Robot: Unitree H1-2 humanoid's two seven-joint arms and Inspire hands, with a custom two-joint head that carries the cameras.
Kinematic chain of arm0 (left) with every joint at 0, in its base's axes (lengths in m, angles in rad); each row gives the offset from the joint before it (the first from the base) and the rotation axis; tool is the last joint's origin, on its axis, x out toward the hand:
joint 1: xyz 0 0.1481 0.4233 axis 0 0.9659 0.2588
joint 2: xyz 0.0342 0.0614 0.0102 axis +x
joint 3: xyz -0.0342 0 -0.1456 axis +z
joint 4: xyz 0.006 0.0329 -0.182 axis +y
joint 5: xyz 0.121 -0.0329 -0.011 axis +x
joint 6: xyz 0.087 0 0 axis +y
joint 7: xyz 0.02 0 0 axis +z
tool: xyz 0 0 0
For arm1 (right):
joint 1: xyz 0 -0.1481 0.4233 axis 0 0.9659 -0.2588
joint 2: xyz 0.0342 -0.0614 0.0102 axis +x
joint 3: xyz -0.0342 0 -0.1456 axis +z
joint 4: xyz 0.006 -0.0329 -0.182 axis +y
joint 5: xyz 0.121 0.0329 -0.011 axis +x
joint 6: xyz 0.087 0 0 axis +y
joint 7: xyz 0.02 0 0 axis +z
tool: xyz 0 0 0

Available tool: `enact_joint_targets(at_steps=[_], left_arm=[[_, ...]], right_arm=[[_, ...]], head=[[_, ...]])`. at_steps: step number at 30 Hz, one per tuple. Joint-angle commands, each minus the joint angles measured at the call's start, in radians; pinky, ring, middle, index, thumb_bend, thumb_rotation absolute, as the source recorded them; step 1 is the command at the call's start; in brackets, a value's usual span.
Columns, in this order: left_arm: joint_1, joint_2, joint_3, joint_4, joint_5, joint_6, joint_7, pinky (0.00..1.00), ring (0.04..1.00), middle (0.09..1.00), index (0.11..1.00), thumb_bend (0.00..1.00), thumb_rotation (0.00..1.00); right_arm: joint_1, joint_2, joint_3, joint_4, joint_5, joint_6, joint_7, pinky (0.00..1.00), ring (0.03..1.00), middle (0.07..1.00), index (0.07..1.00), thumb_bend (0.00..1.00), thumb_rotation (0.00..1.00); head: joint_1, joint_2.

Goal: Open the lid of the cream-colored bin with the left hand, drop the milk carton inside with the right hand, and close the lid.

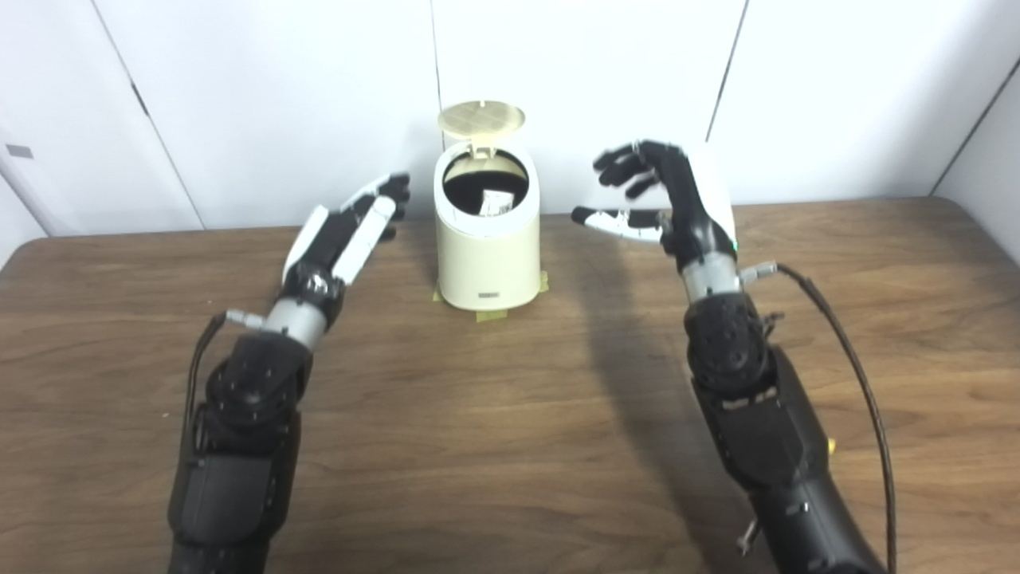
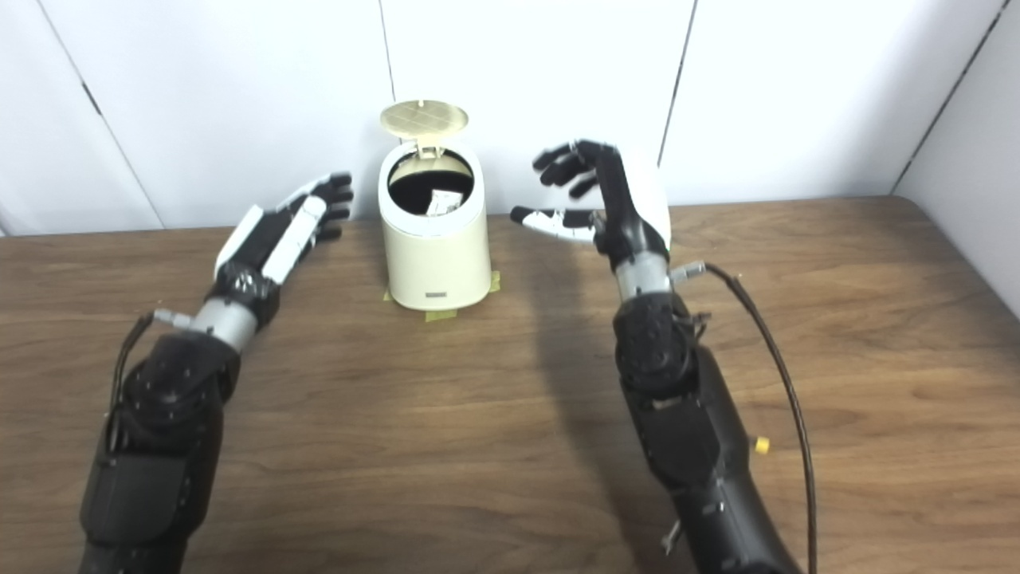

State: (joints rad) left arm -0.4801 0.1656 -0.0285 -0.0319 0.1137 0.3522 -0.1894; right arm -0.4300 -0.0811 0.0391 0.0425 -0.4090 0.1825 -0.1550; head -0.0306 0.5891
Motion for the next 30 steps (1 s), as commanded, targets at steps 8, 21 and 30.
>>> enact_joint_targets(at_steps=[8,21,30], left_arm=[[-0.226,0.027,0.031,0.061,-0.027,0.004,0.009,0.91,0.917,0.920,0.920,0.53,0.92],[-0.387,0.028,0.009,0.188,-0.028,-0.023,0.010,0.88,0.893,0.909,0.904,0.54,0.97],[-0.427,0.049,-0.090,0.213,0.039,-0.059,-0.023,0.82,0.833,0.854,0.859,0.52,1.00]], right_arm=[[0.137,0.119,-0.026,-0.125,0.102,0.051,-0.001,0.59,0.739,0.827,0.849,0.47,0.70],[0.260,0.112,0.008,-0.082,0.157,-0.100,0.020,0.65,0.751,0.813,0.822,0.56,0.68],[0.267,0.119,0.006,-0.046,0.161,-0.129,0.005,0.64,0.730,0.803,0.845,0.53,0.63]], head=[[0.007,0.001],[0.010,0.000],[0.014,0.000]])
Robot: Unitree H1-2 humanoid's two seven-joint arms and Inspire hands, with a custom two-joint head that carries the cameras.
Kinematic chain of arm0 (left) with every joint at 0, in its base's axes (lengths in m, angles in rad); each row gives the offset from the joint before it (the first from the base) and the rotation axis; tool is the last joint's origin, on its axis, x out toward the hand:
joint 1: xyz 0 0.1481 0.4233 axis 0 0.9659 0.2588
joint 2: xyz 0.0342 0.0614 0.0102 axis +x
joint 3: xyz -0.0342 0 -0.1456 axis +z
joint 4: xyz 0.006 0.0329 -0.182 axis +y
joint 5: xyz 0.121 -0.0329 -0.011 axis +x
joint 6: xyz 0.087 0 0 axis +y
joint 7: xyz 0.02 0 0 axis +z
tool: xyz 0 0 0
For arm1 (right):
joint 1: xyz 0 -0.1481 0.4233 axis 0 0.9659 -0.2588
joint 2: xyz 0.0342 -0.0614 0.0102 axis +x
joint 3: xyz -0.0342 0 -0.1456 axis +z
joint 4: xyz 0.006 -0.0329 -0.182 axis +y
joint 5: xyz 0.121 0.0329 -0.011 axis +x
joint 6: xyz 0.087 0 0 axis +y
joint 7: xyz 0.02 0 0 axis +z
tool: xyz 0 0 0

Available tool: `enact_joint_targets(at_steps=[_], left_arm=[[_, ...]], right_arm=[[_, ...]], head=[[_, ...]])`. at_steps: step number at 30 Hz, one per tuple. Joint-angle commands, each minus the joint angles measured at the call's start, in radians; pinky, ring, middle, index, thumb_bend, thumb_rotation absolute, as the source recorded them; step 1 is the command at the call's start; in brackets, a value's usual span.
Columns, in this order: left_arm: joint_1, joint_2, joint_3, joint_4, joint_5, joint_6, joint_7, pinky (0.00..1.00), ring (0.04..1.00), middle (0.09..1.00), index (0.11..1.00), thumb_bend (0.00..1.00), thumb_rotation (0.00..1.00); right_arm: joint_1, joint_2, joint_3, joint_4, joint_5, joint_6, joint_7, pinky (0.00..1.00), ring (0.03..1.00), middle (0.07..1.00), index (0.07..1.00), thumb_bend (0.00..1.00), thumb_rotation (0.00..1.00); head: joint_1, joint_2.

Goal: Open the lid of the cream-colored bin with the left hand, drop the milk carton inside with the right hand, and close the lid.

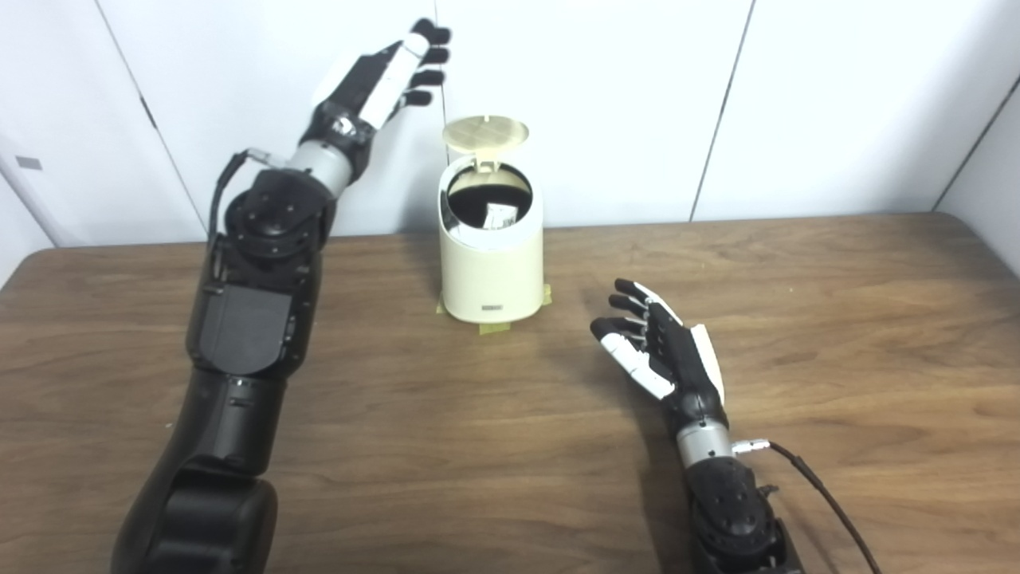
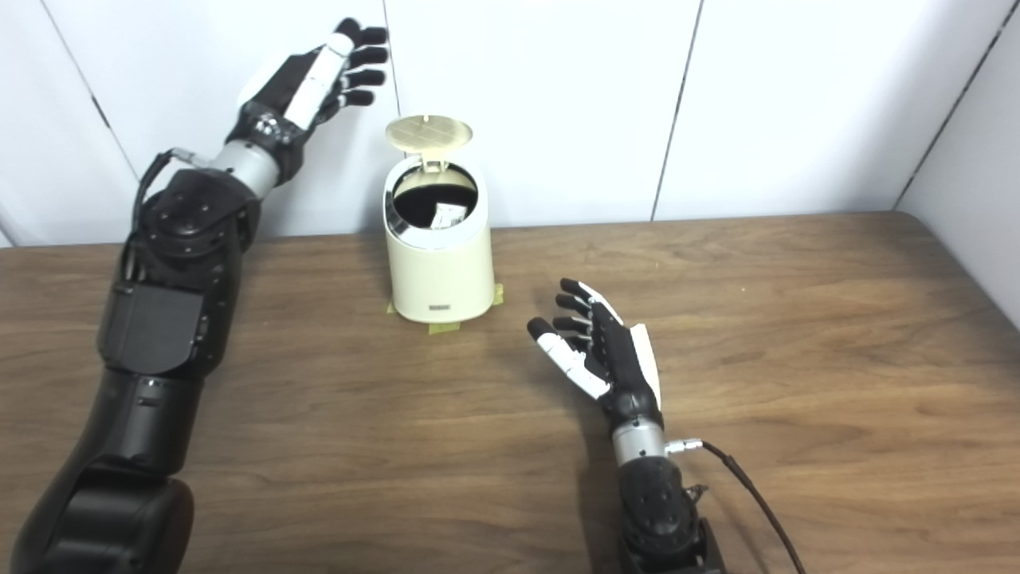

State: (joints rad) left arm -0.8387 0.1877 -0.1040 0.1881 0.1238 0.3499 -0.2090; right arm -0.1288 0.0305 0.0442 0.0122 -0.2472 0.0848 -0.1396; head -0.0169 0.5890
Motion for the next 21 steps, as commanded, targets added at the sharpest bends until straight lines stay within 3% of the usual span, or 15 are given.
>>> enact_joint_targets(at_steps=[1,6,11,14,18,21], left_arm=[[-0.072,0.037,-0.037,-0.003,0.051,-0.073,-0.007,0.81,0.828,0.840,0.850,0.52,1.00],[-0.085,0.063,-0.093,0.013,0.105,-0.123,-0.025,0.82,0.819,0.787,0.797,0.52,1.00],[-0.094,0.082,-0.136,0.023,0.169,-0.142,-0.038,0.81,0.807,0.762,0.767,0.48,1.00],[-0.094,0.100,-0.168,0.025,0.219,-0.156,-0.040,0.85,0.773,0.703,0.746,0.48,1.00],[-0.088,0.106,-0.174,0.010,0.234,-0.137,-0.063,0.80,0.686,0.671,0.738,0.51,1.00],[-0.080,0.106,-0.169,-0.004,0.246,-0.131,-0.073,0.77,0.653,0.669,0.734,0.51,1.00]], right_arm=[[-0.036,0.007,0.001,-0.012,-0.005,-0.030,-0.014,0.63,0.729,0.803,0.851,0.52,0.63],[-0.037,0.010,0.002,0.003,-0.009,-0.021,-0.024,0.64,0.732,0.808,0.892,0.51,0.54],[-0.028,0.027,-0.008,0.000,0.025,0.001,-0.017,0.62,0.750,0.814,0.918,0.55,0.52],[-0.029,0.027,-0.009,0.004,0.024,-0.003,-0.021,0.59,0.730,0.813,0.924,0.55,0.54],[-0.030,0.021,-0.006,0.010,0.018,-0.006,-0.022,0.63,0.742,0.809,0.923,0.55,0.54],[-0.024,0.019,-0.004,0.008,0.016,0.000,-0.020,0.60,0.739,0.808,0.924,0.54,0.54]], head=[[0.001,0.001],[0.002,0.000],[0.001,0.000],[0.004,0.002],[0.003,0.005],[0.002,0.006]])
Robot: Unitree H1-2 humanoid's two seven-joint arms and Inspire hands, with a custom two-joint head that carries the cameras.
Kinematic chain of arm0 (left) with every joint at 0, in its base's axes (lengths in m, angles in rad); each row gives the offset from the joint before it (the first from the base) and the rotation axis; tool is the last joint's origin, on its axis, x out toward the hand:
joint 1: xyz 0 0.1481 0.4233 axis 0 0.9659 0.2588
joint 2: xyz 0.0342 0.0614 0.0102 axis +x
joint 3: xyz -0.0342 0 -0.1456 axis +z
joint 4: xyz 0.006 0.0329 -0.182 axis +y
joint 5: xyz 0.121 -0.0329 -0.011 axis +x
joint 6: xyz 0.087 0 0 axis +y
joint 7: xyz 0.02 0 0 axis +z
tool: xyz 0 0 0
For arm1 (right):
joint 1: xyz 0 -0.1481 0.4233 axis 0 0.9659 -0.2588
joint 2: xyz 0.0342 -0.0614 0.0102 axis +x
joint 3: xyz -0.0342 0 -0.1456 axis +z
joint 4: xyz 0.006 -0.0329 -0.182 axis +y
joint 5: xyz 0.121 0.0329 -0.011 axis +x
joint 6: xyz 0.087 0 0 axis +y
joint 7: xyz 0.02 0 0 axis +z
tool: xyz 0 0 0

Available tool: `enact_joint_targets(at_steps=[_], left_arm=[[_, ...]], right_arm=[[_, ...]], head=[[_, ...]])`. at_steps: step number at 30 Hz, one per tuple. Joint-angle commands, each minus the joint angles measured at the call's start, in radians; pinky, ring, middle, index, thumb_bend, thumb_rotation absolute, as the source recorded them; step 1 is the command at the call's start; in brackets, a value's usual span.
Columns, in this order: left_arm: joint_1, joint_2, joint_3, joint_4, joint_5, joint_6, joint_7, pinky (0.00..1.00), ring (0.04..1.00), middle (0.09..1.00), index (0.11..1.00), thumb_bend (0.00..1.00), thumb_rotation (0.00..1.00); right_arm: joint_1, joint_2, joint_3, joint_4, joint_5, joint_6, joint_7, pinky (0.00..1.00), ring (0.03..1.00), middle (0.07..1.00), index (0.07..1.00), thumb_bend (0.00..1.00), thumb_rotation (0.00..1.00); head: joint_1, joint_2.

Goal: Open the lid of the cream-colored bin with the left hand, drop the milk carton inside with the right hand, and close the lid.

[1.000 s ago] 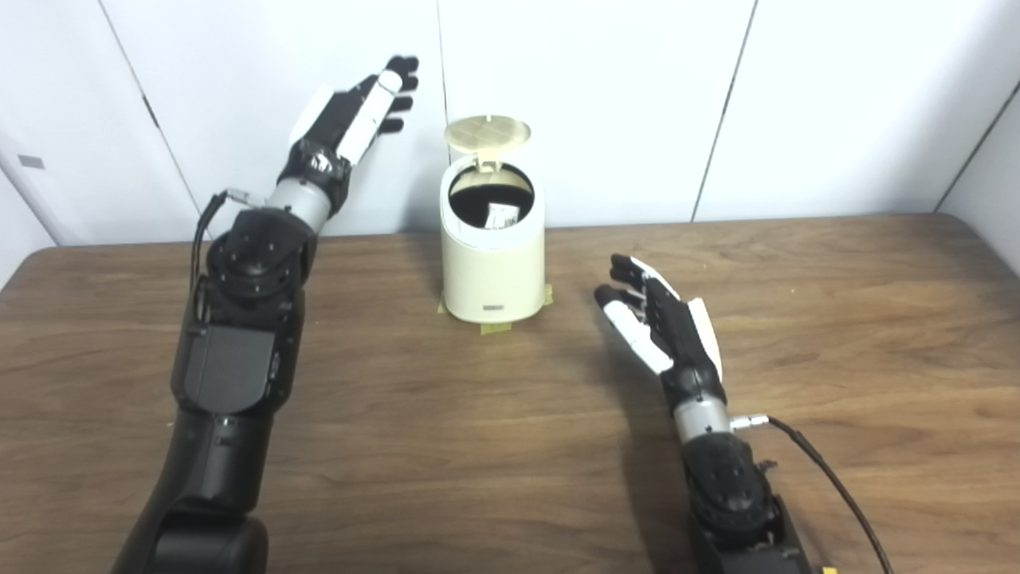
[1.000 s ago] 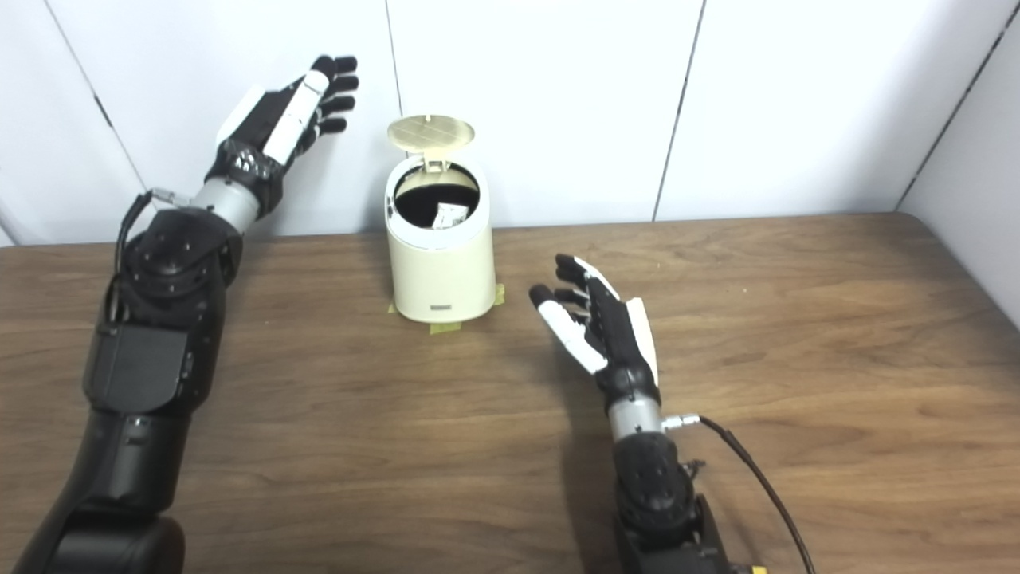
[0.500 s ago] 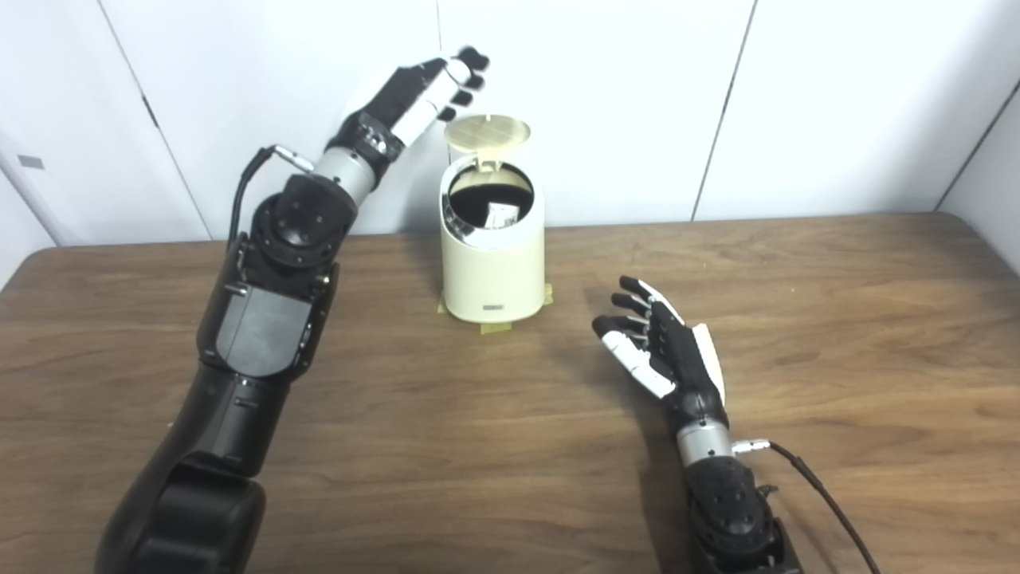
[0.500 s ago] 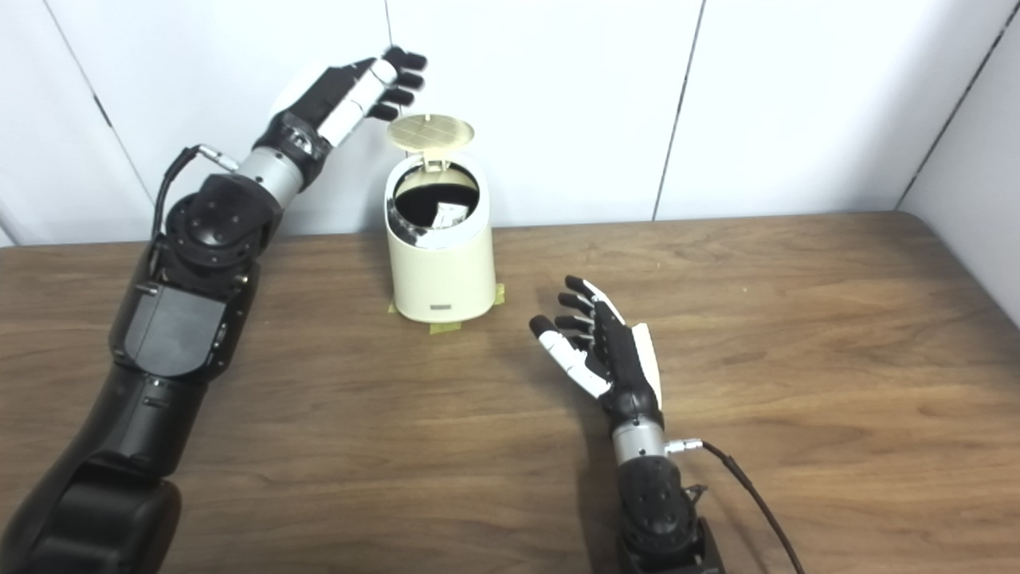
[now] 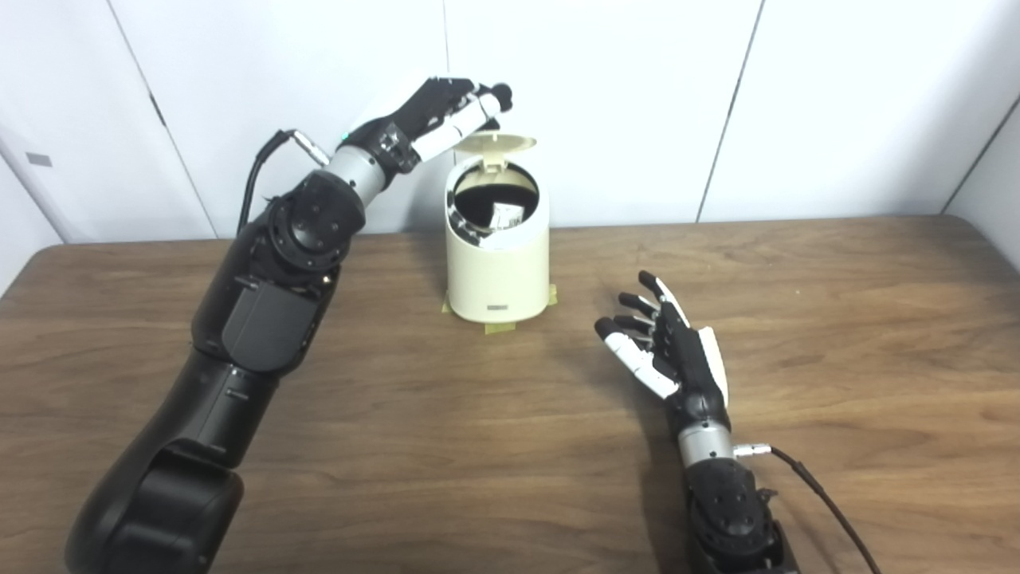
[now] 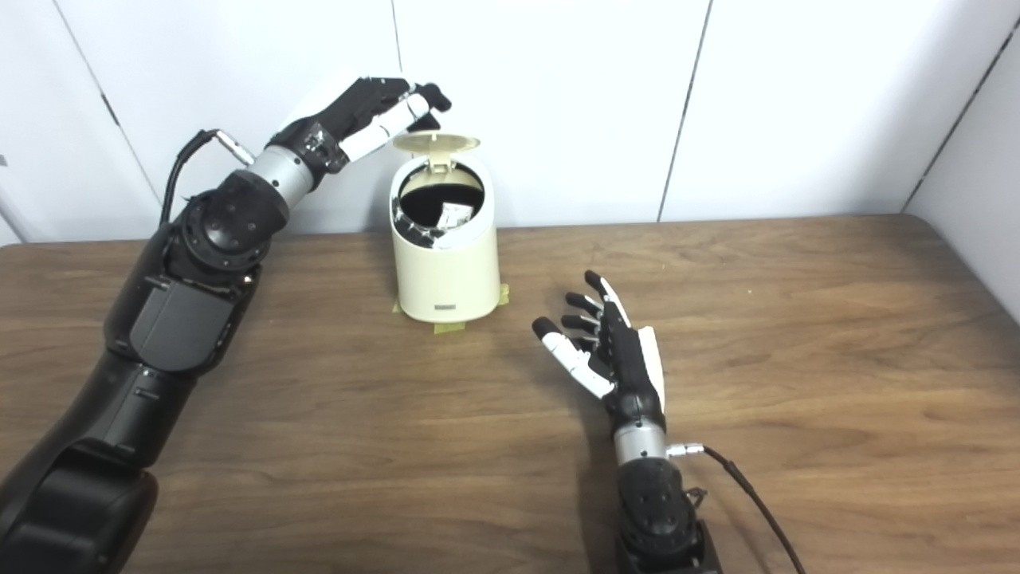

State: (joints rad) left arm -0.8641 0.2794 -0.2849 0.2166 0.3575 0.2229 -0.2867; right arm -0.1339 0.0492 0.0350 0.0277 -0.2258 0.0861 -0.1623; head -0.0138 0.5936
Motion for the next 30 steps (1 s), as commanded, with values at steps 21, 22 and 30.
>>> enact_joint_targets(at_steps=[21,22,30], left_arm=[[0.018,0.054,-0.058,-0.079,0.118,0.006,-0.088,0.70,0.631,0.654,0.760,0.58,1.00],[0.022,0.055,-0.066,-0.077,0.128,0.009,-0.090,0.70,0.641,0.653,0.760,0.58,1.00],[0.043,0.079,-0.160,-0.071,0.244,-0.026,-0.134,0.43,0.505,0.665,0.791,0.61,1.00]], right_arm=[[-0.010,-0.007,-0.011,-0.027,0.003,0.036,0.004,0.60,0.702,0.782,0.930,0.57,0.52],[-0.010,-0.007,-0.012,-0.029,0.006,0.036,0.005,0.59,0.700,0.778,0.929,0.57,0.52],[-0.005,-0.018,-0.016,-0.025,0.010,0.022,0.007,0.60,0.670,0.737,0.934,0.58,0.51]], head=[[-0.014,0.016],[-0.014,0.015],[-0.019,0.018]])
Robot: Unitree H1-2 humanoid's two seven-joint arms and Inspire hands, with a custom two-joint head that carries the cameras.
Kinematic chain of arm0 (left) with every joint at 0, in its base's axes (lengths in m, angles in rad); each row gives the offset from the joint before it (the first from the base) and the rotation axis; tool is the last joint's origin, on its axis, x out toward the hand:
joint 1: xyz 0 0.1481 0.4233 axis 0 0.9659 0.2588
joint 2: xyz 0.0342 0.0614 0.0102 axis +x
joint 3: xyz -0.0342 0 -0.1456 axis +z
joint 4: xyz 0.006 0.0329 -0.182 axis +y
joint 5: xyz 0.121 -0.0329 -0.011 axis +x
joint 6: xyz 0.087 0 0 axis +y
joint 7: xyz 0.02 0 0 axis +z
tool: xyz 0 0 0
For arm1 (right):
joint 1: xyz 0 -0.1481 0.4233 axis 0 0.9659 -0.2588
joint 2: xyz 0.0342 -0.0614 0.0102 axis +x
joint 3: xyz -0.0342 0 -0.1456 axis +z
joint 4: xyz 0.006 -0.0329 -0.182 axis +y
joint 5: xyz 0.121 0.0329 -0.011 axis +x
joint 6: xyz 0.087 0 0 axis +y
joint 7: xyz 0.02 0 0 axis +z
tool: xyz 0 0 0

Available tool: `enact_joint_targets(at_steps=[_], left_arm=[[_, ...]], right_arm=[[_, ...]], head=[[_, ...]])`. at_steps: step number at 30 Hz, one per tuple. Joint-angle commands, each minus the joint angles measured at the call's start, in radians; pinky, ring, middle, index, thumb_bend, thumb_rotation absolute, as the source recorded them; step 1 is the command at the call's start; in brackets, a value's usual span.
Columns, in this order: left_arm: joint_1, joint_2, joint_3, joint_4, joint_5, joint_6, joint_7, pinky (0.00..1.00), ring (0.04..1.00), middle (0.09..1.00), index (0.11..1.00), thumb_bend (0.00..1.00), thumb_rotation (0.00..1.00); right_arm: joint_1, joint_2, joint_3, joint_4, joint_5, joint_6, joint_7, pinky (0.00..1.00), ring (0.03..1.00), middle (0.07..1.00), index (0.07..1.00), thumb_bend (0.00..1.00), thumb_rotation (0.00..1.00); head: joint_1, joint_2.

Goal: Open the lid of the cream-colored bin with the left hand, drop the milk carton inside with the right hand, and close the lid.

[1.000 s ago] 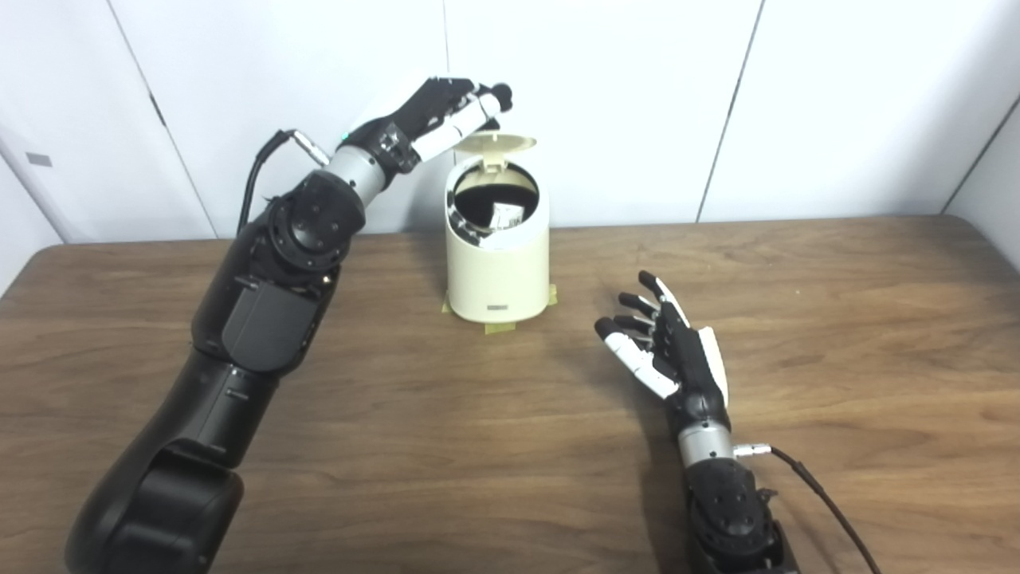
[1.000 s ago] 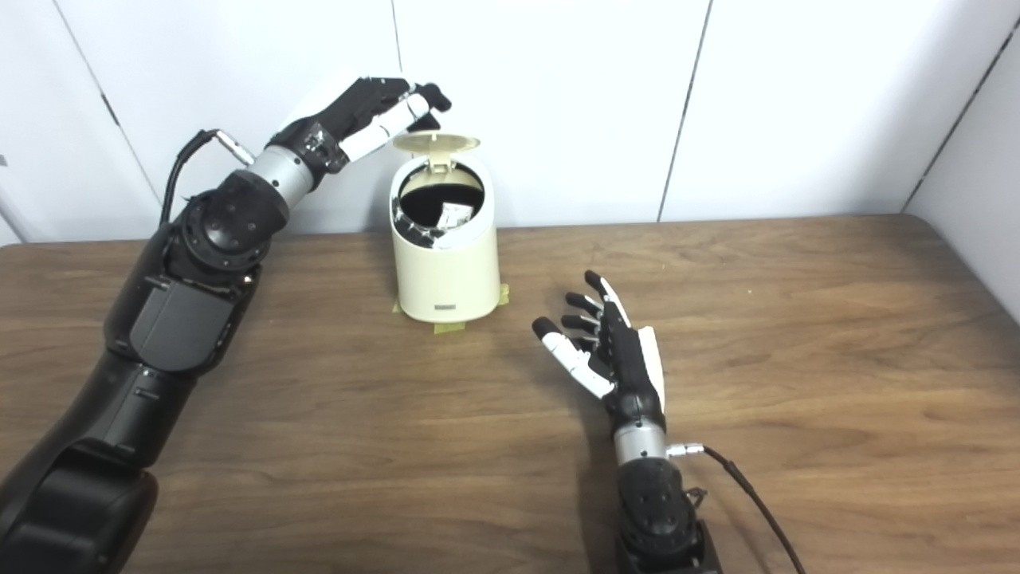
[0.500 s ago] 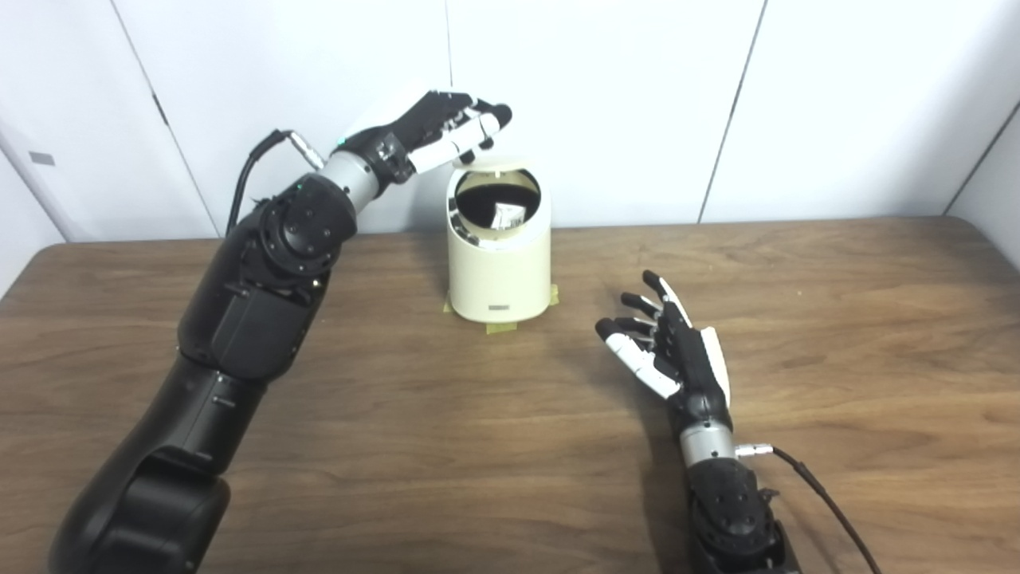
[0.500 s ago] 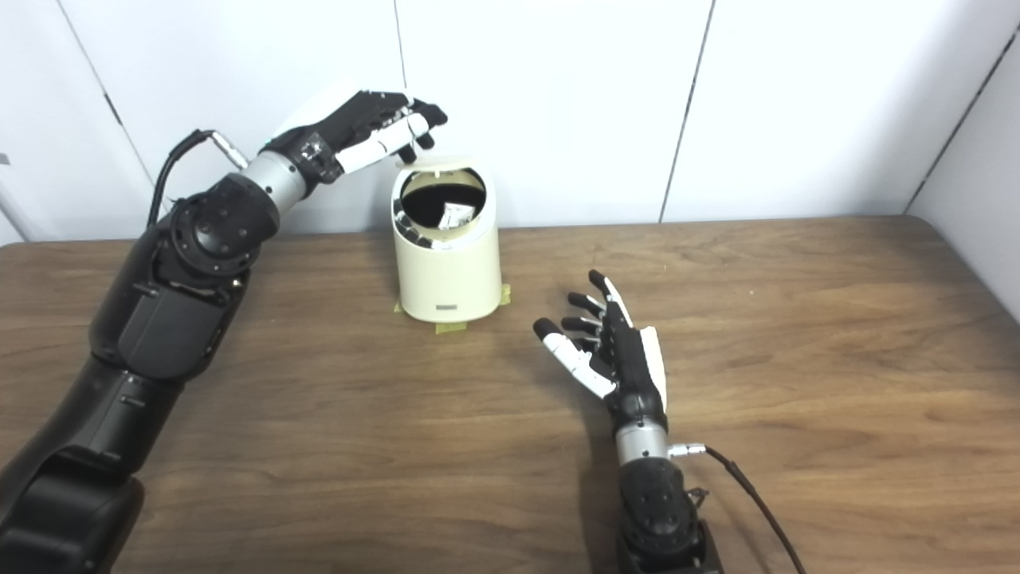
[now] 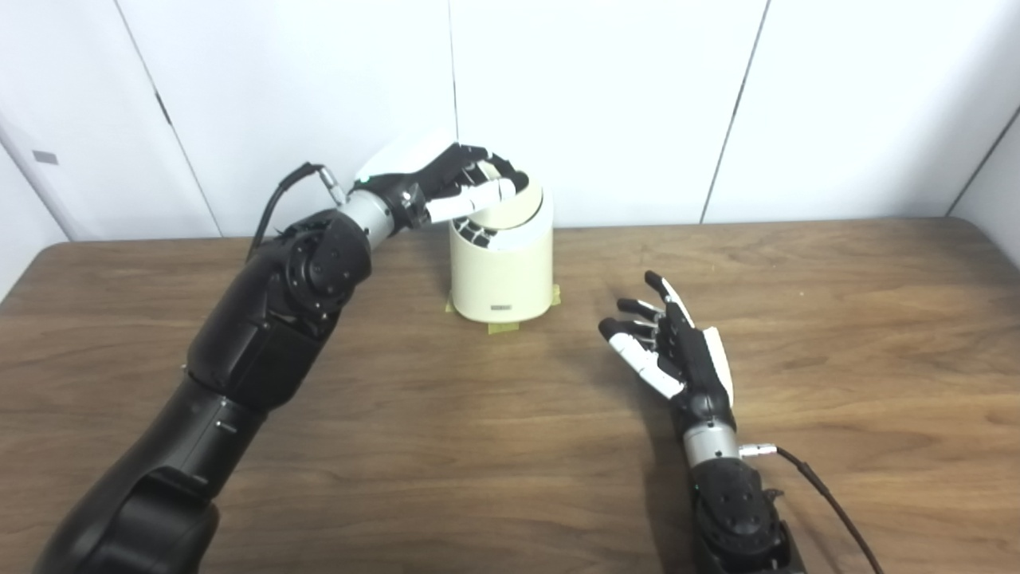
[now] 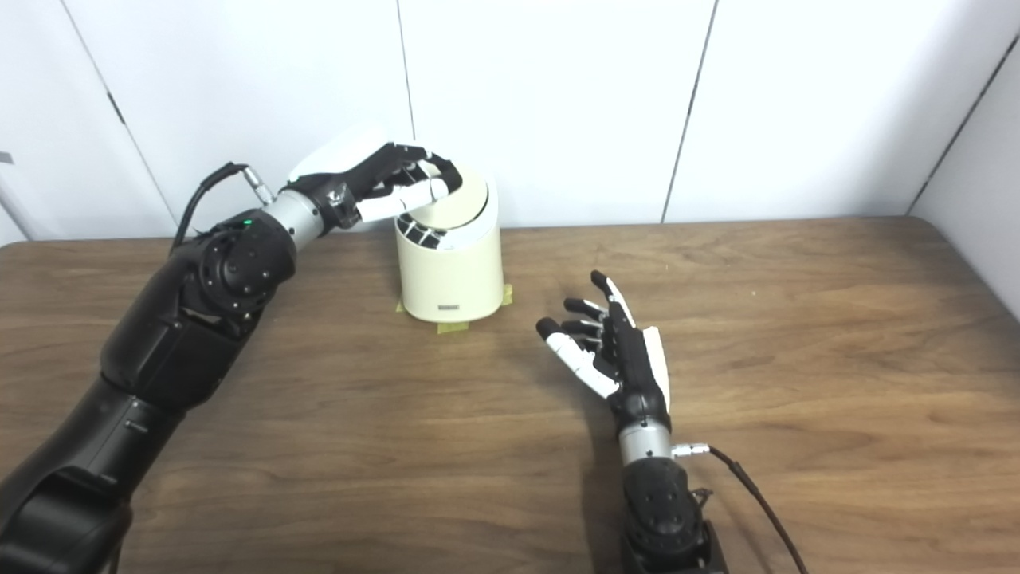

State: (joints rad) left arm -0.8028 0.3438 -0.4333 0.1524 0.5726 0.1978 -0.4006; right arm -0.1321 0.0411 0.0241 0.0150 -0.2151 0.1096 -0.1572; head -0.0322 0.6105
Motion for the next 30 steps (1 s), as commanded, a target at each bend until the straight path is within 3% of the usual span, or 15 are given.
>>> enact_joint_targets(at_steps=[1,2,4,7,11,18,30], left_arm=[[-0.017,0.015,-0.019,-0.010,0.040,0.001,-0.024,0.56,0.597,0.673,0.778,0.60,1.00],[-0.014,0.016,-0.028,-0.014,0.054,-0.003,-0.028,0.61,0.629,0.676,0.773,0.60,1.00],[-0.008,0.014,-0.038,-0.018,0.071,-0.005,-0.034,0.83,0.738,0.697,0.759,0.60,1.00],[-0.013,0.012,-0.066,-0.025,0.110,0.005,-0.064,0.94,0.791,0.737,0.791,0.63,1.00],[-0.020,0.013,-0.106,-0.024,0.164,-0.039,-0.072,0.96,0.783,0.768,0.846,0.64,1.00],[-0.008,0.018,-0.162,-0.027,0.299,-0.124,-0.033,0.93,0.725,0.728,0.831,0.61,1.00],[0.016,0.026,-0.202,-0.079,0.432,-0.165,-0.086,0.97,0.777,0.759,0.859,0.61,1.00]], right_arm=[[-0.006,-0.010,-0.005,-0.013,-0.002,-0.002,0.002,0.61,0.665,0.727,0.935,0.57,0.51],[-0.006,-0.014,-0.003,-0.011,-0.004,-0.005,0.003,0.62,0.663,0.723,0.935,0.57,0.51],[-0.006,-0.019,-0.002,-0.008,0.001,-0.013,0.010,0.61,0.651,0.711,0.940,0.56,0.52],[-0.003,-0.022,-0.004,-0.012,0.011,-0.010,0.019,0.61,0.621,0.672,0.939,0.56,0.53],[-0.001,-0.023,-0.001,-0.020,0.014,0.005,0.028,0.62,0.599,0.646,0.934,0.56,0.55],[0.004,-0.020,-0.008,-0.026,0.020,0.011,0.025,0.61,0.589,0.640,0.924,0.58,0.60],[0.000,-0.019,-0.008,-0.020,0.013,0.008,0.016,0.63,0.580,0.630,0.923,0.55,0.62]], head=[[-0.001,0.001],[-0.001,0.001],[-0.001,0.001],[0.002,0.001],[-0.001,0.001],[-0.001,0.002],[-0.011,0.005]])
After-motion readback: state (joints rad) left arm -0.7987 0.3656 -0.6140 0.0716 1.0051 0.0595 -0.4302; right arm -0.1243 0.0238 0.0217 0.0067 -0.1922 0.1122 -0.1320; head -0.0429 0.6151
